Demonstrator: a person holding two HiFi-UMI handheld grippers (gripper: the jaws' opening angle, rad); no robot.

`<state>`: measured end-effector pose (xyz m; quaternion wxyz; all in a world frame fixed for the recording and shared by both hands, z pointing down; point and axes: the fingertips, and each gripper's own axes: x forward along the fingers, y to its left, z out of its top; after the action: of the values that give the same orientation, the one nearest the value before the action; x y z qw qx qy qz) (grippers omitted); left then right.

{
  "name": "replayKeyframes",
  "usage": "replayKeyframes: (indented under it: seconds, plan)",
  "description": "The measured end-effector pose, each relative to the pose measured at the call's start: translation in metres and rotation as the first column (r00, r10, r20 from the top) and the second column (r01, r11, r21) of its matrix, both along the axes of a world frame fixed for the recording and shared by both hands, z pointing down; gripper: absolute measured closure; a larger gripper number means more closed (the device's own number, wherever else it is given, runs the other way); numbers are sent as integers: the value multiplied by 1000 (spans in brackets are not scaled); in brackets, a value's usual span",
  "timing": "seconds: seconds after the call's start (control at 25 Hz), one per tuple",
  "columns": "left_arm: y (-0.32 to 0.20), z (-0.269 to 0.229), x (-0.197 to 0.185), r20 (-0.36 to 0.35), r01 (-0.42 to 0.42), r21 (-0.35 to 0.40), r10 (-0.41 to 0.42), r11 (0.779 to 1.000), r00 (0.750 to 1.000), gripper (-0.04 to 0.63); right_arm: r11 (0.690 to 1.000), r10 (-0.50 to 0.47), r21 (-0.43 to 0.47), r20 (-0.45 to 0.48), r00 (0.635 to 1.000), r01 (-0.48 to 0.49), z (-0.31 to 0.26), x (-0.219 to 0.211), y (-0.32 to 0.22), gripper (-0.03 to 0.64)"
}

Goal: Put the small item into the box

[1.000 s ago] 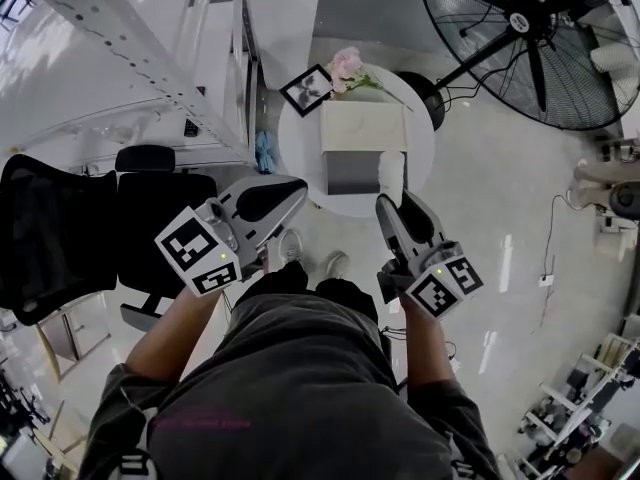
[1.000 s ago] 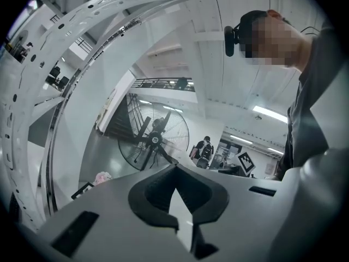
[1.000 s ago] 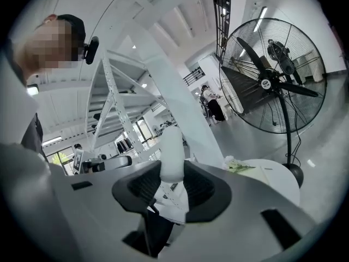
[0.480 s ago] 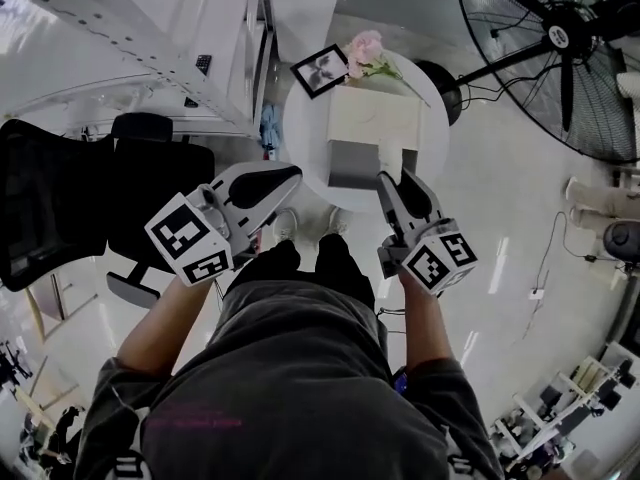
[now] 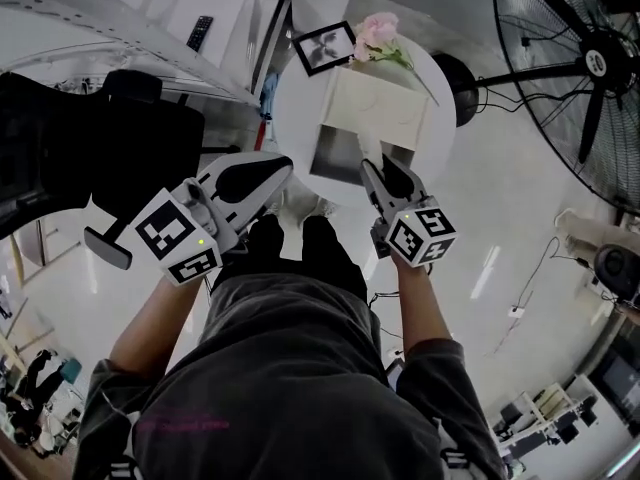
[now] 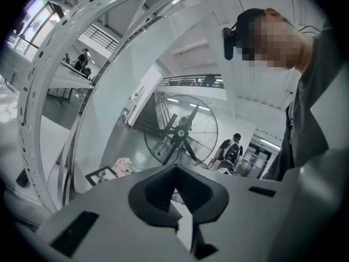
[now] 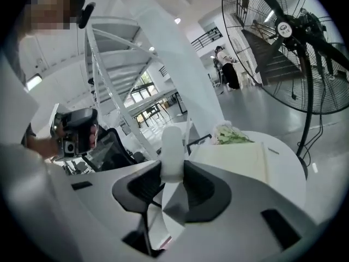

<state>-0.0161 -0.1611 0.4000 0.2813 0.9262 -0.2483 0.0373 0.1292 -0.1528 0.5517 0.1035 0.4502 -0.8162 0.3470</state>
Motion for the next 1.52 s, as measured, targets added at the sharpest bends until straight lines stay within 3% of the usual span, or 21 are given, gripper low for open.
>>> replayKeyframes:
  seconds: [0.32,0.48,0.6,0.84,1.12,1.52]
  plan:
    - [-1,22,17,31,99,-39,-97,994,995,581,982,-177,-71,-61,982,172,59,7,1,482]
    - [1,29,19,36,134,-53,-132,990,991,581,957,-283,-98,-123,951,272,83,6,6,482]
    - [4,36,20,40,160,-65,-158,985,987,581,924,-381,-121,-199,903,363,105,7,11,482]
    - [8,47,13,50,204,-85,-201,975,978,581,834,-551,-183,-336,764,521,144,5,18,482]
    - [11,62,-2,61,240,-109,-234,965,970,581,746,-654,-255,-454,605,615,178,2,21,482]
    - [16,71,-14,58,260,-131,-255,957,965,581,703,-689,-296,-509,515,647,198,4,23,482]
